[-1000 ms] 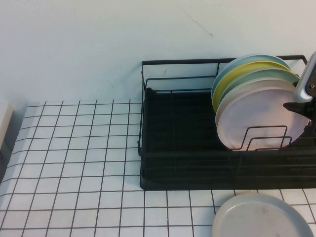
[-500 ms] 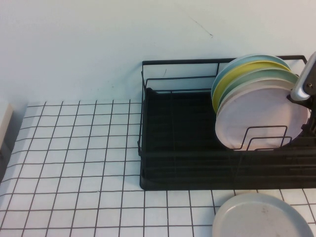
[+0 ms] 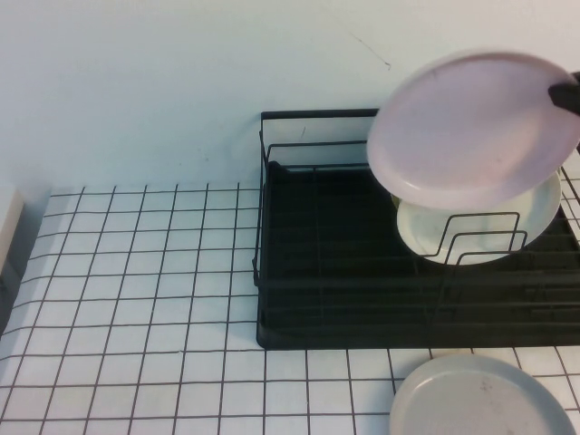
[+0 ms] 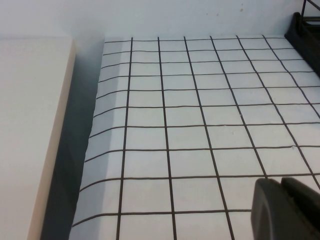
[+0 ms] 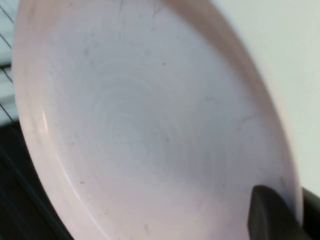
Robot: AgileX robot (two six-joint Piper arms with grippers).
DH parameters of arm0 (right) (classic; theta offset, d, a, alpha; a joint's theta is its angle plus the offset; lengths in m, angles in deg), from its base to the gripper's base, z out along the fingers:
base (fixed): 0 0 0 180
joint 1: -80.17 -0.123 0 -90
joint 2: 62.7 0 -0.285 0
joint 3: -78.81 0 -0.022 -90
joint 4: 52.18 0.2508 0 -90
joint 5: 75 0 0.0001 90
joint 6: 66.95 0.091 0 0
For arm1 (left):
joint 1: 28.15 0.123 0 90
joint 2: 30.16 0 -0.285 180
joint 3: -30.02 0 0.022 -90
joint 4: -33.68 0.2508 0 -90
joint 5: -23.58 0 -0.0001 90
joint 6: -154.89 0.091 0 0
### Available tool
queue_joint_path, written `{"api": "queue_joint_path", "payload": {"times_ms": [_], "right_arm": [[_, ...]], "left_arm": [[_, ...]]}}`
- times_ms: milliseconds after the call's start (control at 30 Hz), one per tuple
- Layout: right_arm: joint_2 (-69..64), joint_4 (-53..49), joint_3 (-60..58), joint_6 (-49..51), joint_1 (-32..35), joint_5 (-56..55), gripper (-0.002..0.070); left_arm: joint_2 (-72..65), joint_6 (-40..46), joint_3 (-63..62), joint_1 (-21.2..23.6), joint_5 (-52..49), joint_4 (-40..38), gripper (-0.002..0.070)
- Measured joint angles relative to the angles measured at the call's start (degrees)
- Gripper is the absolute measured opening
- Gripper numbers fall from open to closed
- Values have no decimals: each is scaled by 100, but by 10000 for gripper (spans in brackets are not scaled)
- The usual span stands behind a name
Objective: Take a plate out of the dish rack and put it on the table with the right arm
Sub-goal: Place the plate from the table
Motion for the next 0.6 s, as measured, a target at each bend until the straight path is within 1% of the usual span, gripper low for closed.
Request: {"api": "queue_joint_path", "payload": {"times_ms": [67,167,267,333,400,500,600], "right_arm": [[363,42,0,455,0,376,43],[938,-151,0,1578,0,928,42],[1345,-858,0,2875,0,1607,42],[1481,-1520,0,3844,0,2241,42],[1492,-2116,-40,4558,0,2843,42],[1492,-2766,-419,5331,0,3397,42],[1492,-3249,-1004,5807,0,3268,42]], "left_arm": [[0,0,0,0,0,0,-4],[0,0,0,0,0,0,-4],[0,0,0,0,0,0,-4],[0,0,0,0,0,0,-4],[0,0,0,0,0,0,-4],[0,0,0,0,0,0,-4],[0,0,0,0,0,0,-4]]}}
